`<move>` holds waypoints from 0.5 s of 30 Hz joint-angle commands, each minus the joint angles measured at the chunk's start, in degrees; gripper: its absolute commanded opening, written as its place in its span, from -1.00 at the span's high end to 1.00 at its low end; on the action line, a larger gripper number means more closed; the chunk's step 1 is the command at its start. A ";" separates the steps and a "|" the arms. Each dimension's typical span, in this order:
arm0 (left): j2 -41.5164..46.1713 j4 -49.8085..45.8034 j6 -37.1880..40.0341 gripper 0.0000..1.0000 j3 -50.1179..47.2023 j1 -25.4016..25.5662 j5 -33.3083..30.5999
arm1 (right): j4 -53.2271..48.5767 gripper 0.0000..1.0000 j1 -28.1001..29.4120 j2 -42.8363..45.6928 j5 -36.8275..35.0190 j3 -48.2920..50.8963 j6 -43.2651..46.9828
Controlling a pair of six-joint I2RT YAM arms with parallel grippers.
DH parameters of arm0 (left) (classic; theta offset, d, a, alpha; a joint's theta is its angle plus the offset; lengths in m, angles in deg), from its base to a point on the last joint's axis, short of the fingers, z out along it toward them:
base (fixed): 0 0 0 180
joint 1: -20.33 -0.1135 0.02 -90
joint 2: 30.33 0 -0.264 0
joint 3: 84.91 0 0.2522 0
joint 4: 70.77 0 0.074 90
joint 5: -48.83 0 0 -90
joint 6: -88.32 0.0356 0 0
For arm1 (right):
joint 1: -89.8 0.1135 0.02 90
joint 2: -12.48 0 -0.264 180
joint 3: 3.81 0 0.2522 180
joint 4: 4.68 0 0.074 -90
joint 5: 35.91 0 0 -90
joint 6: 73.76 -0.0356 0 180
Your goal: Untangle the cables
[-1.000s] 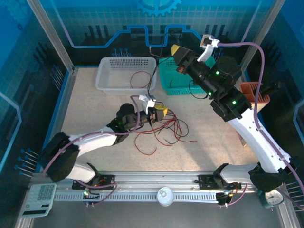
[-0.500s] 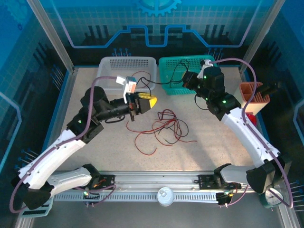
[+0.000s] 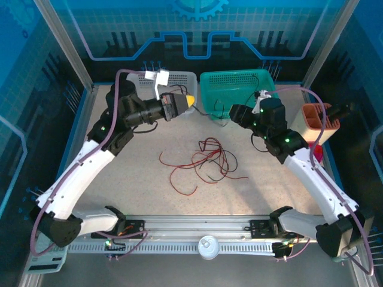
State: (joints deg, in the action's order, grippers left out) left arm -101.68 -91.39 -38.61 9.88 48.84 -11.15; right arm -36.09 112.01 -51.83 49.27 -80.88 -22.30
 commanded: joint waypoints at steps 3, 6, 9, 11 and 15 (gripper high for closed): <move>-3.24 4.30 -10.93 1.00 6.79 -0.65 6.69 | -3.14 -0.26 -0.66 3.74 2.54 -2.79 2.31; -5.63 5.25 -14.83 1.00 9.18 -0.95 9.96 | -2.43 -0.27 -0.39 4.62 4.29 -3.65 2.83; -7.66 4.53 -16.65 1.00 12.31 -1.18 13.78 | -2.22 -0.28 -0.30 4.65 6.13 -5.44 3.55; -8.71 2.08 -15.35 1.00 14.77 -1.31 15.88 | -2.18 -0.30 -0.26 4.36 7.52 -7.11 3.99; -10.49 -4.23 -10.41 1.00 19.24 -1.96 19.82 | -1.00 -0.31 -0.24 3.26 11.03 -9.99 5.06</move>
State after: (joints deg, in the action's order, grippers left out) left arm -111.54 -91.32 -50.91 25.25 47.60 2.84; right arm -38.05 111.91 -48.14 56.57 -87.96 -19.20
